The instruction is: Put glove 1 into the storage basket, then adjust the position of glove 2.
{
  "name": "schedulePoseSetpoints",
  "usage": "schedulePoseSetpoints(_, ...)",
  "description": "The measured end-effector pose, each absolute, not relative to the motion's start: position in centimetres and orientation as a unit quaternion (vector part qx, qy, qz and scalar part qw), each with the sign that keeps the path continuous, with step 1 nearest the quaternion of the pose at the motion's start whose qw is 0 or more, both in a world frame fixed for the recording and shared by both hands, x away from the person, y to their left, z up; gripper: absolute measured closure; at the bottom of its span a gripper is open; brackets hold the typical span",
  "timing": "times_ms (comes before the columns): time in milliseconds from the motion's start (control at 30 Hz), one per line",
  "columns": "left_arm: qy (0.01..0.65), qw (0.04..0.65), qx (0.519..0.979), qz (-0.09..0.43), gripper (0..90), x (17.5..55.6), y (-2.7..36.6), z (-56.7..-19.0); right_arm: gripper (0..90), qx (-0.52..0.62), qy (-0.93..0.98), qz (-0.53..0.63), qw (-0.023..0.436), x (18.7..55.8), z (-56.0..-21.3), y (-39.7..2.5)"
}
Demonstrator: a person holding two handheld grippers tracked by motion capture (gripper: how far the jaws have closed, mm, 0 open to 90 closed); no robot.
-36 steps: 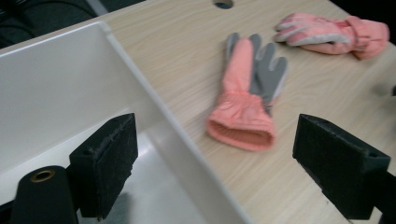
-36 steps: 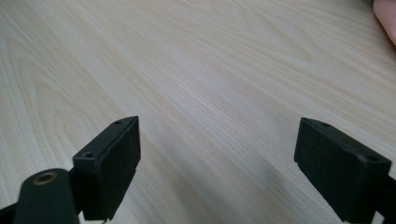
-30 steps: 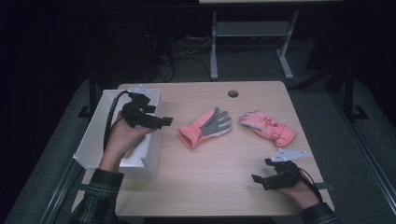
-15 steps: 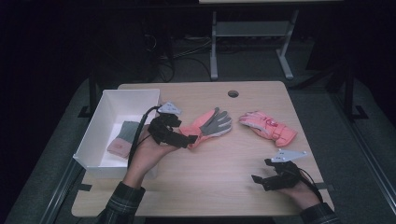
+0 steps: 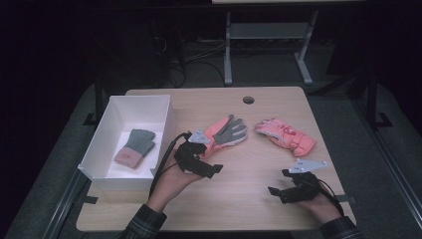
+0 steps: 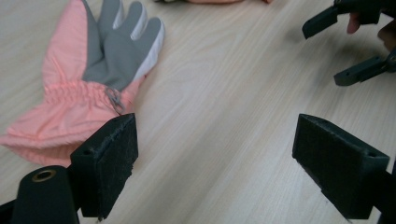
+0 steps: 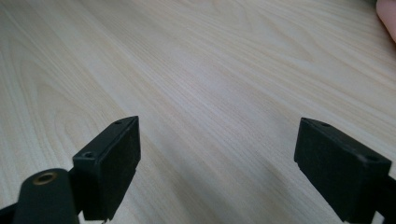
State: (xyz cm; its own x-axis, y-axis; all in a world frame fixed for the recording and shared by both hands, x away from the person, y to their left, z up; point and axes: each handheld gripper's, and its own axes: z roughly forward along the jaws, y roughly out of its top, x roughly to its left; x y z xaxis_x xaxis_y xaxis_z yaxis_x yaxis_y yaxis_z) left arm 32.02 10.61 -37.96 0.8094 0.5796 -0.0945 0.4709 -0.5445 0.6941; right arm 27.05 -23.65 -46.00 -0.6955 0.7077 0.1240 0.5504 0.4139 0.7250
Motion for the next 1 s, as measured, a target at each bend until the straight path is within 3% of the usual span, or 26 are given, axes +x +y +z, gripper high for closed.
schedulePoseSetpoints(167, 0.296, 0.367, 0.878, 0.076, 14.4, 32.0, 10.4, -39.0, 14.3, 0.374, 0.836, 0.388, 0.102, 27.0, -46.0, -23.7)
schedulePoseSetpoints(300, 0.297, 0.369, 0.877, 0.080, 23.6, 32.5, 10.4, -39.9, 14.3, 0.373, 0.836, 0.388, 0.103, 27.0, -46.0, -23.6)
schedulePoseSetpoints(333, 0.294, 0.369, 0.877, 0.085, 33.6, 32.7, 10.5, -39.9, 14.3, 0.372, 0.837, 0.388, 0.103, 27.0, -46.0, -23.6)
schedulePoseSetpoints(367, 0.297, 0.372, 0.875, 0.086, 33.6, 33.0, 10.4, -40.1, 14.3, 0.372, 0.837, 0.388, 0.103, 27.0, -46.0, -23.6)
schedulePoseSetpoints(400, 0.299, 0.373, 0.874, 0.087, 39.7, 33.3, 10.4, -40.1, 14.3, 0.373, 0.837, 0.388, 0.103, 27.0, -46.0, -23.6)
schedulePoseSetpoints(433, 0.299, 0.376, 0.873, 0.089, 52.0, 33.8, 10.5, -40.2, 14.3, 0.373, 0.836, 0.388, 0.103, 27.0, -46.0, -23.6)
schedulePoseSetpoints(633, 0.309, 0.374, 0.870, 0.086, 88.1, 35.9, 10.3, -40.4, 14.3, 0.373, 0.836, 0.389, 0.102, 27.0, -46.0, -23.6)
schedulePoseSetpoints(1000, 0.336, 0.363, 0.861, 0.119, 89.7, 40.8, 9.3, -41.0, 14.3, 0.372, 0.836, 0.390, 0.100, 27.0, -46.0, -23.5)
